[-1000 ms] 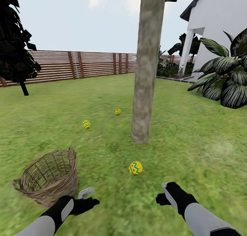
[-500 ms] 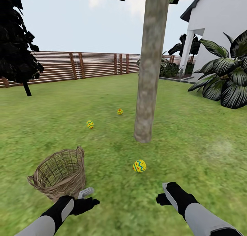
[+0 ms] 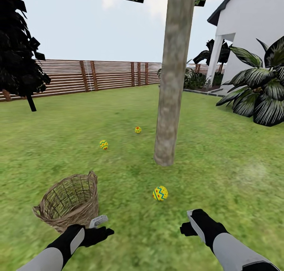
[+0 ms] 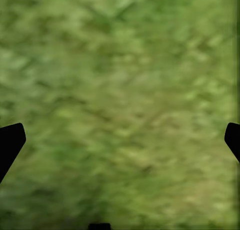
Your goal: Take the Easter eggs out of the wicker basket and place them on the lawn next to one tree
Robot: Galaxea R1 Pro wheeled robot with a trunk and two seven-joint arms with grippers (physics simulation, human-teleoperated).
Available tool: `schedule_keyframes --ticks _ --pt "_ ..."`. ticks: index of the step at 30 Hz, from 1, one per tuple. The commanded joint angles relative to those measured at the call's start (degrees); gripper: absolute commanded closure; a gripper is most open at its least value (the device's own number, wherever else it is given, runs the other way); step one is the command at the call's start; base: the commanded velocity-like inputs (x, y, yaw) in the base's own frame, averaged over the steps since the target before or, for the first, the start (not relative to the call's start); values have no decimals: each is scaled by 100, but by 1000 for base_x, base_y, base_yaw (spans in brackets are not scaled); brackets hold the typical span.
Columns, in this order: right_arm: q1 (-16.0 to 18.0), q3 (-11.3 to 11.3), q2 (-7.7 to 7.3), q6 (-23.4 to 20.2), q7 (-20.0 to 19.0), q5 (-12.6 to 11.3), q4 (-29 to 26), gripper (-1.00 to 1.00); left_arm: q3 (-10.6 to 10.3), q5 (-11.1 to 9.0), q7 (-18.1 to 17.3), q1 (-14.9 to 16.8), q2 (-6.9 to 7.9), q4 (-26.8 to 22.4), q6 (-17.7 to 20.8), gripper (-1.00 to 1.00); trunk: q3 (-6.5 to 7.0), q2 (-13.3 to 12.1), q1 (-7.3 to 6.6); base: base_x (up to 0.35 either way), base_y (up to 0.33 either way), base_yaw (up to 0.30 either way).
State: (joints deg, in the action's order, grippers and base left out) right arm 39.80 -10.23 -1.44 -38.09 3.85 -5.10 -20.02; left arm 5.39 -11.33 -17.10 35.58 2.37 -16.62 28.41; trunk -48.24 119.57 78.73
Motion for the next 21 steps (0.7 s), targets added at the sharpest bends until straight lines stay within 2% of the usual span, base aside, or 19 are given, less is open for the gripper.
schedule_keyframes --ticks 1,6,11,14,16,17,18,21 --pt "1 -48 9 -30 41 -49 1 -100 43 -6 -8 1 -8 -4 54 -100 13 -39 -23 0 0 0" --pt "1 -50 24 -9 24 -57 439 -100 48 -12 -5 1 -22 8 94 -100 103 -240 -133 0 0 0" --pt "1 -35 -207 7 -20 -94 544 -100 54 -27 -5 1 -114 17 94 -100 192 -440 -243 0 0 0" --pt "1 -40 -222 76 -26 -122 732 -100 52 -22 21 1 -226 42 68 -100 246 -561 -309 0 0 0" --pt "1 -45 -214 120 -25 -123 831 -100 51 -18 156 1 -285 82 56 -100 282 -641 -353 0 0 0" --pt "1 -47 -212 135 -25 -123 870 -100 50 -18 279 1 -303 94 51 -100 300 -681 -375 0 0 0" --pt "1 -47 -209 160 -25 -123 962 -100 50 -25 570 1 -335 111 41 -100 318 -721 -397 0 0 0" --pt "1 -43 -224 368 -23 -125 1189 -100 54 -50 868 1 -380 235 -37 -100 372 -841 -463 0 0 0"
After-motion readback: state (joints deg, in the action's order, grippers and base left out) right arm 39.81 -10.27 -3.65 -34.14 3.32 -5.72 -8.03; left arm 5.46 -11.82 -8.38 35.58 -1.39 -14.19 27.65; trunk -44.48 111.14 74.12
